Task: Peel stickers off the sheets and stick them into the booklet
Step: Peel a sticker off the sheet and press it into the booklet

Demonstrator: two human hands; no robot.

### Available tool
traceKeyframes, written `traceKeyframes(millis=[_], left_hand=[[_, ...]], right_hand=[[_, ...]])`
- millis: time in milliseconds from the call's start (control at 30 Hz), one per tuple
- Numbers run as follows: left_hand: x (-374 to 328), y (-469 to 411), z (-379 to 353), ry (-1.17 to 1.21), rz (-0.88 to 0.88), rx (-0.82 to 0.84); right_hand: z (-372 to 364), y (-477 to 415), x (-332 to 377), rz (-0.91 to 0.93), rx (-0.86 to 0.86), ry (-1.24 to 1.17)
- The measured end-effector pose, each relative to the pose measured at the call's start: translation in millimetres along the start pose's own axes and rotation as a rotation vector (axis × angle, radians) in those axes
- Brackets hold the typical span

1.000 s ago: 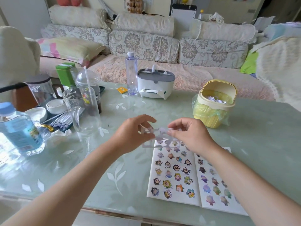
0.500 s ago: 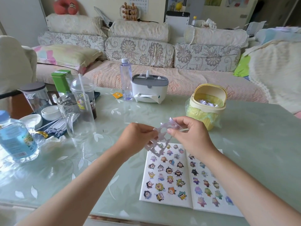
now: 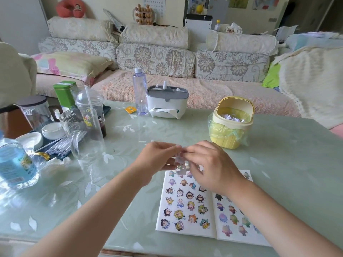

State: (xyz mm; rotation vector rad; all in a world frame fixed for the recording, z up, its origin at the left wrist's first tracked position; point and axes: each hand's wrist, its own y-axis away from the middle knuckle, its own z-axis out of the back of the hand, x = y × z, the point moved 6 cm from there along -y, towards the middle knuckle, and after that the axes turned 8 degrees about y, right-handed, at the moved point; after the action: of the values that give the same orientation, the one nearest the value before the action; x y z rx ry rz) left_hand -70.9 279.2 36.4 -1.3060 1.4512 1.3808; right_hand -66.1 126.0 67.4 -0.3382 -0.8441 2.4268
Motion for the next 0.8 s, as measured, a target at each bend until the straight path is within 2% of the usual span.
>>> traceKeyframes(millis=[133, 200, 300, 367, 467, 533, 667, 800], left_hand=[[-3, 1, 5, -0.008, -0.059, -0.061], [-5, 4, 3, 0.02, -0.074, -0.047], [-7, 6, 2, -0.035, -0.112, -0.047], [-6, 5, 2, -0.138, -0.153, -0.057], [-10, 8, 2, -0.455, -0.254, -0.067], [-10, 10, -1, -0.517, -0.234, -0.03], [-7, 11, -1, -0.43, -0.173, -0.053], [-1, 9, 1, -0.125, -0.075, -0.104]], right_hand=[[4, 2, -20, -0.475, -0.021, -0.383], [-6, 7, -32, -0.729, 0.071, -0.544], [-14, 13, -40, -0.943, 0.11, -0.749], [-9, 12, -39, -0.958, 0.072, -0.76], [-2, 8, -36, -0.89, 0.026, -0.637], [1, 6, -32, -0.824, 0.017, -0.545], [10, 0, -16, -0.616, -0.047, -0.328], [7, -4, -2, -0.411, -0.024, -0.346]])
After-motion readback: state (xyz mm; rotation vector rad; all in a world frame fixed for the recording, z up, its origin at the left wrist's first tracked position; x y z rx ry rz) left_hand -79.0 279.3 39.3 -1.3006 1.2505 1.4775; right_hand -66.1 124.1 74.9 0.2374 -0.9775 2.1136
